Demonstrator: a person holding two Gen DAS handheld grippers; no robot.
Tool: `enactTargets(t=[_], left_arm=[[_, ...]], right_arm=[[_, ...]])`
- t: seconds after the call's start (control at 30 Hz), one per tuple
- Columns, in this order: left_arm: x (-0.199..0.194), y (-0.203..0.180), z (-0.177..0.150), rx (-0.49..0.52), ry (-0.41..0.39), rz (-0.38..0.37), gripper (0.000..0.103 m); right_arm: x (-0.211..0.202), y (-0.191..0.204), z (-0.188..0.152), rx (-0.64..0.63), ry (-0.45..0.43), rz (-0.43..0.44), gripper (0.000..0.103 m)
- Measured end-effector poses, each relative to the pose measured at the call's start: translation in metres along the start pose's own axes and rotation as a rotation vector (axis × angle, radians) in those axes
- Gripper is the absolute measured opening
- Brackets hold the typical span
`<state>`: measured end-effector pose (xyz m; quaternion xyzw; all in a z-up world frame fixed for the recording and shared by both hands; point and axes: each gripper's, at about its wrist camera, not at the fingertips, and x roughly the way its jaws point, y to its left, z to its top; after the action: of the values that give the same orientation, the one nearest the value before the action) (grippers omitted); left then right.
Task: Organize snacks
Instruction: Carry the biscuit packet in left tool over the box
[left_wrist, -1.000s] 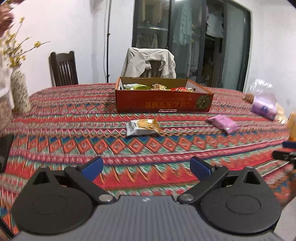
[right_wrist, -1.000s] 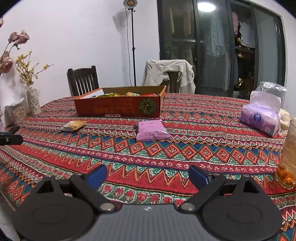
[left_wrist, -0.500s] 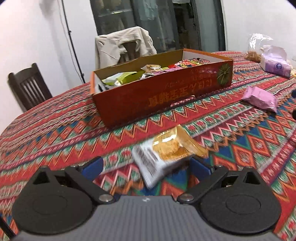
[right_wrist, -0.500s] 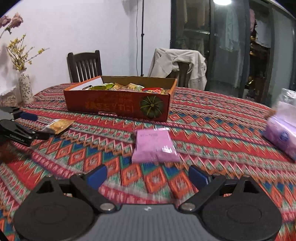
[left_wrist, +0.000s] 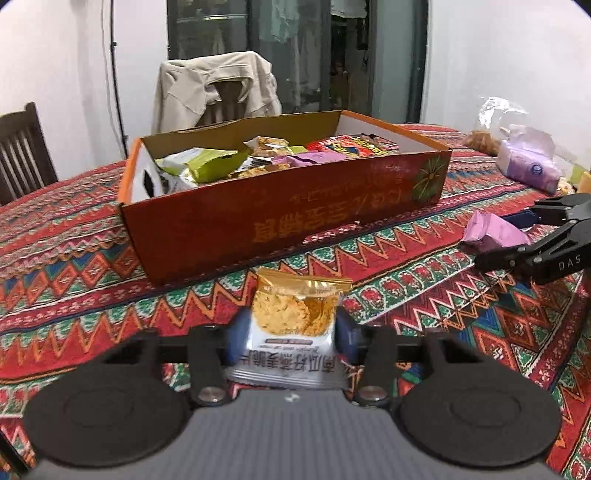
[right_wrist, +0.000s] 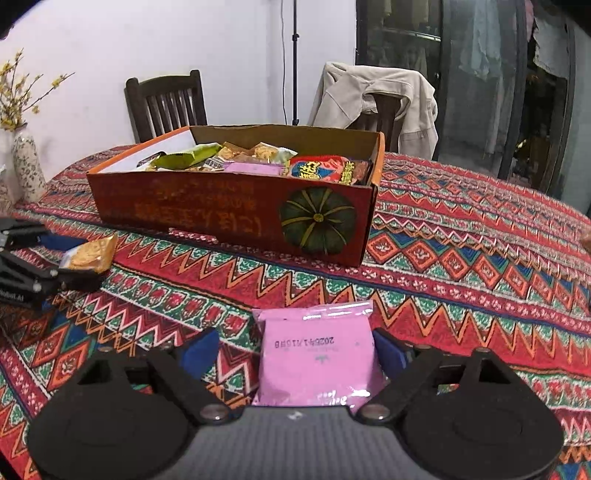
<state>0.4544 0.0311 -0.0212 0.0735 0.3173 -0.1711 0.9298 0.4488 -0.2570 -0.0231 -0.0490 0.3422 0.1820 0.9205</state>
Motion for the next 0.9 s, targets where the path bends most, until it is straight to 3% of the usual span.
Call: enactTargets(t=[0.13, 0.53, 0.9], left_arm=[[-0.013, -0.004, -0.005, -0.073, 0.019, 0.029, 0.044], [-0.107, -0.036, -0.048, -0.333, -0.067, 0.069, 0.044], [-0.152, -0.077, -0.066, -0.316, -0.093, 0.059, 0.044]], right_arm=[[-0.007, -0.004, -0.003, 0.025, -0.019, -0.006, 0.061], [-0.064, 0.022, -0.047, 0.110, -0.065, 0.073, 0.061], [-0.120, 0.048, -0.081, 0.088, -0.100, 0.119, 0.061]])
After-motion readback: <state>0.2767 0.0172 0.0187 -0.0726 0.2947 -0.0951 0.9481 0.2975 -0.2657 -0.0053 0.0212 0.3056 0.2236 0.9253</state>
